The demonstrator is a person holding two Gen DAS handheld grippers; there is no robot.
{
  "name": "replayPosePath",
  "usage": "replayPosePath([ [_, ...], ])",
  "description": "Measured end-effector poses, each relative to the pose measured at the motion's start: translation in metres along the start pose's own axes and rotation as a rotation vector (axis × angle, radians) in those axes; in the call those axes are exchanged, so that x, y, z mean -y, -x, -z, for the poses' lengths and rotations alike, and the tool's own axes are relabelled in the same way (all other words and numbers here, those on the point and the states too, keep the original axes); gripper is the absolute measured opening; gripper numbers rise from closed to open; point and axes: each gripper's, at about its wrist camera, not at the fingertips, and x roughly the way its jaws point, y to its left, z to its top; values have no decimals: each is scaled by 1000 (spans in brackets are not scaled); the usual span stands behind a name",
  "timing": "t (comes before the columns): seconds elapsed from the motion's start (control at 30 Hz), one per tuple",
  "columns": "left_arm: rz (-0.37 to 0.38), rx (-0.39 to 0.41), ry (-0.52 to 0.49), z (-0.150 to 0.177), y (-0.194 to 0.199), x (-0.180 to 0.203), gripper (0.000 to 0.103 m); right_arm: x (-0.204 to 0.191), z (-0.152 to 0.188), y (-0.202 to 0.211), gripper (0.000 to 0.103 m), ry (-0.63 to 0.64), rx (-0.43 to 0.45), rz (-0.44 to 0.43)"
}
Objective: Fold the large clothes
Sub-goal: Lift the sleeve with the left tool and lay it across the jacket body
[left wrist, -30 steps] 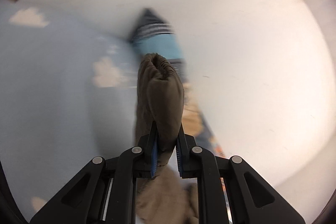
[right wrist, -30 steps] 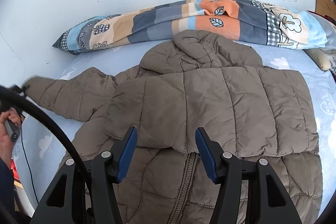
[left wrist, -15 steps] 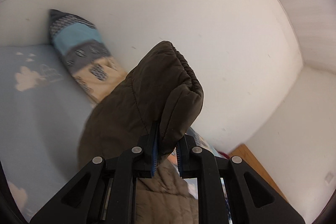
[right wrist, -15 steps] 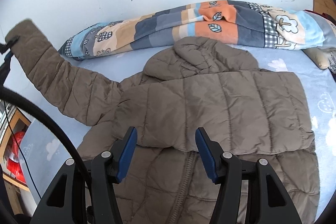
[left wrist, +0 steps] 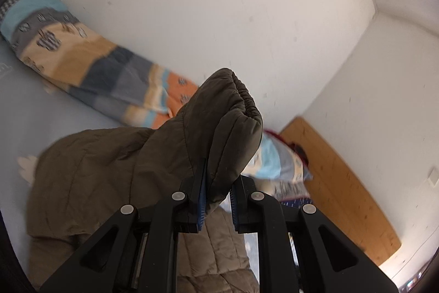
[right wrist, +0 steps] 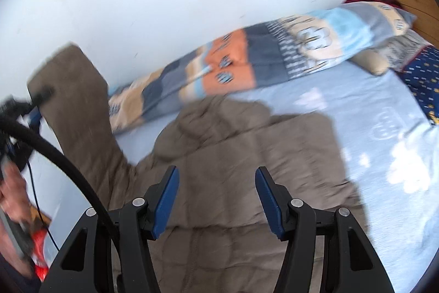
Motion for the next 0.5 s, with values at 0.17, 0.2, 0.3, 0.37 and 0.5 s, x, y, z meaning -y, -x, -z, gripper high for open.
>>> replayPosePath([
  [0.17, -35, -120, -30, 46, -66, 14, 14, 40, -11, 17, 62, -61, 35, 65],
  [0.2, -43, -140, -37, 52, -79, 13, 14, 46, -10, 18, 62, -74, 33, 76],
  [0.3, -76, -221, -59, 87, -119, 17, 14, 59, -11, 21, 62, -98, 31, 89],
  [0.37, -96, -258, -83, 112, -130, 26, 14, 66, -12, 25, 62, -114, 35, 100],
  [0.5, -145, -320, -137, 152, -148, 37, 14, 78, -16, 32, 62, -131, 56, 116],
])
